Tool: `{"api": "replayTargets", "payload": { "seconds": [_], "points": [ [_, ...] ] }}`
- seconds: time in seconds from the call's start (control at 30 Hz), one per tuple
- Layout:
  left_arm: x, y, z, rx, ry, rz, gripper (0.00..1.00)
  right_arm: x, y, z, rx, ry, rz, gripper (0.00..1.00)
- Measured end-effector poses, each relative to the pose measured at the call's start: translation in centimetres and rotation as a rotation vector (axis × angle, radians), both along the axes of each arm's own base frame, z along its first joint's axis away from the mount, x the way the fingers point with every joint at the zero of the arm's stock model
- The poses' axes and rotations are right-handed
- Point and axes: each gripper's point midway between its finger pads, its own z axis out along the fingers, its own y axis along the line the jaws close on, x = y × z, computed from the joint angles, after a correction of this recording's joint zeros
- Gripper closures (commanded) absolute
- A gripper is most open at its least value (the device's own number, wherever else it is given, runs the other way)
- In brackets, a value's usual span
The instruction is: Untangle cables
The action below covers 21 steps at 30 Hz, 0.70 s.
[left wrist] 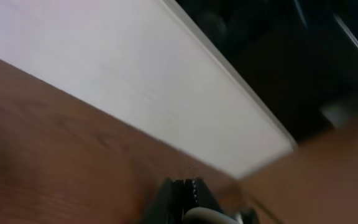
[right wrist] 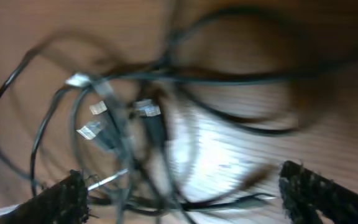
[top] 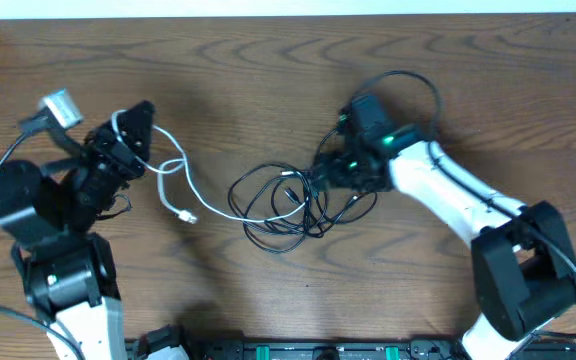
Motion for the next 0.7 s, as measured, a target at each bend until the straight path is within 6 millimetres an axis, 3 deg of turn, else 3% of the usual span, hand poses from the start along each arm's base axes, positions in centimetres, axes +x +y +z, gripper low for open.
{"api": "replayTargets", "payload": {
  "seconds": [0.17,0.3,0.5,0.7],
  "points": [
    [-1.0,-2.7,2.3,0.069,-0.16,-0.231,0.92,-2.0,2.7,-0.2,-0.065,-0.057,0.107,0.01],
    [-3.3,-4.9,4.3,0.142,-0.3,-0.413,0.92,-2.2,2.7,-1.4,-0.182,-0.114,0.126,0.01],
    [-6.6,-6.8,6.5,0.211,-0.404,-0.584,0.92,-1.1,-0.2,-5.7,-0.351,-0.089,0.045,0.01],
    [-8.0,-7.4,7.3,0.237,-0.432,-0.628,0.92,0.3,-4.3,-5.7,-0.395,-0.017,-0.116,0.01]
  ]
}}
